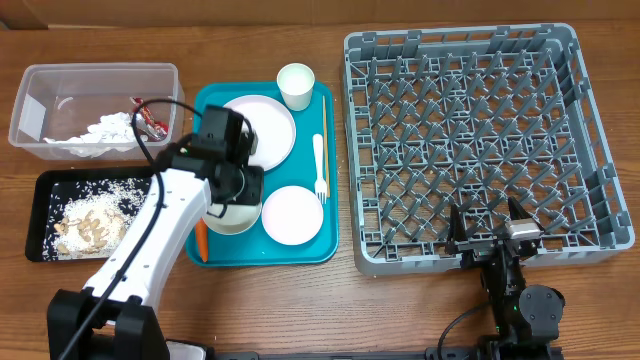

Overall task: Sort waste into correct bins and load items into the dishwasher rack
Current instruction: 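Carry the empty bowl back and set it on the teal tray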

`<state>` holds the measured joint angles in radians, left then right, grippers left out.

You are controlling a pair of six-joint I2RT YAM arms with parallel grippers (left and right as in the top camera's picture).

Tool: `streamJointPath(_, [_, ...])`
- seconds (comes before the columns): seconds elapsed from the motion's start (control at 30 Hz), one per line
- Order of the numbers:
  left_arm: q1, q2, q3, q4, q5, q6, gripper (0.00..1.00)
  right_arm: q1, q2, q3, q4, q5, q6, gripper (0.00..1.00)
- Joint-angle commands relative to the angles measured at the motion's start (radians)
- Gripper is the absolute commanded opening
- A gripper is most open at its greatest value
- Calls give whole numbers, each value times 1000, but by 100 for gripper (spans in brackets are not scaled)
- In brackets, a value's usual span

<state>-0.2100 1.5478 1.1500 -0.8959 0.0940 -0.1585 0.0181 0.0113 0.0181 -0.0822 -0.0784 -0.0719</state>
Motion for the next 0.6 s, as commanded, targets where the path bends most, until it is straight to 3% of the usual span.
streamJointPath(0.0, [-7,2,80,-30,54,-2,38,-5,-8,-10,5,-2,-4,100])
streamJointPath(0.2, [1,0,110,-103,25,1,36,-5,-8,-10,5,-2,-4,100])
streamJointPath(0.47, [84,-66,109,-220,0,-50,23,-5,-8,-10,5,-2,-4,100])
streamJointPath(0.57, [113,-125,109,-262,-1,-65,26,-5,-8,-10,5,-2,-4,100])
